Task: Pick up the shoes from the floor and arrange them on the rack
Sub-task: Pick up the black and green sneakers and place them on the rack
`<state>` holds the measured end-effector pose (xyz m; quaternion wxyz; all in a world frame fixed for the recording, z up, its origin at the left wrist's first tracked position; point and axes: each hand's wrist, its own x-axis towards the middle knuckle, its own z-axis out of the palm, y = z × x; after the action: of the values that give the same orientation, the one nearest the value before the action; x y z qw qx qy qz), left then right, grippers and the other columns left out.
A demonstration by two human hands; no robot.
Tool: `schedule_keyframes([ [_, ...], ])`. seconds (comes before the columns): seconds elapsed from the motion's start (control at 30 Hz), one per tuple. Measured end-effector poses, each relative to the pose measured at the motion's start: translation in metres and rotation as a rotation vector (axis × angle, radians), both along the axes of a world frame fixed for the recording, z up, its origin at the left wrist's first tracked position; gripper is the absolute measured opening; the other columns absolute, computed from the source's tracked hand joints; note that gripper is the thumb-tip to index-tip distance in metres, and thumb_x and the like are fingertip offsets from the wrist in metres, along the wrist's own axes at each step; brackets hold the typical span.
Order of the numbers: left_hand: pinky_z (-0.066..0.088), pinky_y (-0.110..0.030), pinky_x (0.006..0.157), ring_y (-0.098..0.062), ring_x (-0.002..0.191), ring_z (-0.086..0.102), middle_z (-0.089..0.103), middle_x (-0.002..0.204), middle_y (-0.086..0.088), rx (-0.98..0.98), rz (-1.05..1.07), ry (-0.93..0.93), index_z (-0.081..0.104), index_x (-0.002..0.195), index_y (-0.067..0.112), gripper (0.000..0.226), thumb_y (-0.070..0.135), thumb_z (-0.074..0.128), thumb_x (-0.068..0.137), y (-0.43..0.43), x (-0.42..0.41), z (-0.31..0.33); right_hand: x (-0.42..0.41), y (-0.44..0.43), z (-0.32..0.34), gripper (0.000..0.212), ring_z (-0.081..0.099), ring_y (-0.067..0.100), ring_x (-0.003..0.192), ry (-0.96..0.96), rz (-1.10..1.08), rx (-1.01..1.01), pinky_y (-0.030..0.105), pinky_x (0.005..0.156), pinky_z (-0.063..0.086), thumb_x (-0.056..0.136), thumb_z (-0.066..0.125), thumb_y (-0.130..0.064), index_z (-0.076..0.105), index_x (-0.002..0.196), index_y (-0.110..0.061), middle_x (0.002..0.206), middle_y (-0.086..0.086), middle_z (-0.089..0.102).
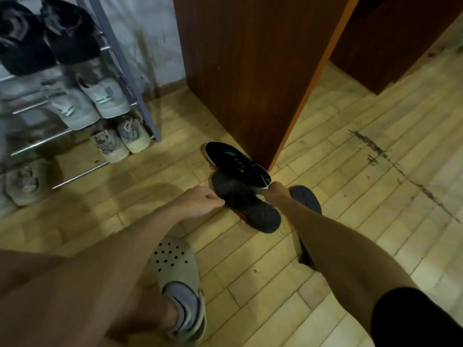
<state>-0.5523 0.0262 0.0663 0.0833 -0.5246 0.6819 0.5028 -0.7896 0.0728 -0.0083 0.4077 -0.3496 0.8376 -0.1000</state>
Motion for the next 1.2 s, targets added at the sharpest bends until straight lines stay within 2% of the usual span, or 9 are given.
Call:
schedule_keyframes([
  [0.13,0.039,-0.021,0.071,-0.005,0.097,0.053,0.059,0.104,0.013,0.016,0.033,0.038,0.064,0.102,0.031,0.026,0.048,0.057,0.084,-0.016,0.002,-0.019,-0.005,-0.038,-0.030,0.069,0.058,0.038,0.110,-0.039,-0.250,0.021,0.045,0.089,0.053,0.088,0.059,-0.046,0.037,0.137,-0.002,0.128,0.019,0.053],
  [0.23,0.043,-0.023,0.074,-0.008,0.098,0.056,0.063,0.105,0.010,0.034,0.106,0.049,0.065,0.104,0.028,0.028,0.046,0.057,0.084,-0.027,0.013,-0.030,-0.003,-0.060,-0.052,0.079,0.048,0.043,0.123,-0.009,-0.344,0.049,0.052,0.101,0.046,0.088,0.060,-0.047,0.027,0.145,-0.003,0.143,0.022,0.039],
  [0.4,0.042,-0.022,0.059,-0.005,0.079,0.061,0.066,0.088,0.010,0.091,0.302,0.070,0.061,0.092,0.032,0.022,0.049,0.056,0.079,-0.035,0.033,-0.046,-0.003,-0.078,-0.074,0.063,0.047,0.041,0.118,0.161,-0.253,0.203,0.046,0.102,0.043,0.090,0.060,-0.035,0.037,0.138,0.000,0.143,0.024,0.032],
  [0.5,0.040,-0.022,0.058,-0.004,0.080,0.059,0.063,0.089,0.011,0.133,0.315,0.094,0.059,0.093,0.034,0.020,0.048,0.055,0.080,-0.039,0.035,-0.046,-0.007,-0.082,-0.071,0.055,0.057,0.038,0.107,0.114,-0.280,0.210,0.043,0.085,0.055,0.089,0.063,-0.024,0.043,0.133,0.002,0.132,0.024,0.049],
  [0.7,0.046,-0.027,0.069,-0.012,0.081,0.058,0.063,0.091,0.002,0.151,0.405,0.153,0.060,0.089,0.025,0.009,0.033,0.057,0.087,-0.042,0.035,-0.031,-0.008,-0.086,-0.043,0.046,0.064,0.033,0.073,-0.045,-0.307,0.131,0.041,0.068,0.060,0.085,0.067,-0.003,0.050,0.127,0.006,0.122,0.025,0.058],
  [0.87,0.052,-0.039,0.092,-0.022,0.096,0.065,0.069,0.100,-0.003,0.084,0.494,0.167,0.065,0.097,0.021,0.014,0.027,0.056,0.089,-0.036,0.028,-0.001,0.007,-0.085,0.005,0.031,0.066,0.025,0.064,-0.145,-0.342,0.028,0.035,0.050,0.059,0.086,0.064,-0.004,0.058,0.113,0.009,0.084,0.014,0.063],
  [0.97,0.052,-0.041,0.094,-0.025,0.096,0.066,0.069,0.098,-0.004,0.065,0.549,0.176,0.063,0.088,0.024,0.009,0.029,0.056,0.089,-0.027,0.030,0.028,0.034,-0.080,0.042,0.030,0.064,0.026,0.065,-0.259,-0.326,-0.078,0.035,0.049,0.057,0.086,0.064,0.000,0.056,0.114,0.005,0.087,0.016,0.063],
  [1.1,0.054,-0.039,0.087,-0.022,0.091,0.064,0.064,0.094,-0.001,0.026,0.646,0.222,0.064,0.108,0.016,0.024,0.028,0.057,0.090,-0.023,0.048,0.067,0.080,-0.077,0.093,0.016,0.062,0.025,0.068,-0.434,-0.288,-0.172,0.027,0.036,0.052,0.084,0.069,0.001,0.053,0.086,-0.002,0.087,0.012,0.057],
  [1.2,0.056,-0.042,0.077,-0.026,0.098,0.060,0.056,0.120,-0.008,0.087,0.764,0.262,0.051,0.129,0.013,0.043,0.032,0.057,0.091,-0.020,0.079,0.102,0.118,-0.074,0.138,0.018,0.058,0.023,0.067,-0.625,-0.218,-0.208,0.029,0.041,0.057,0.087,0.065,0.002,0.049,0.082,-0.006,0.083,0.007,0.051],
])
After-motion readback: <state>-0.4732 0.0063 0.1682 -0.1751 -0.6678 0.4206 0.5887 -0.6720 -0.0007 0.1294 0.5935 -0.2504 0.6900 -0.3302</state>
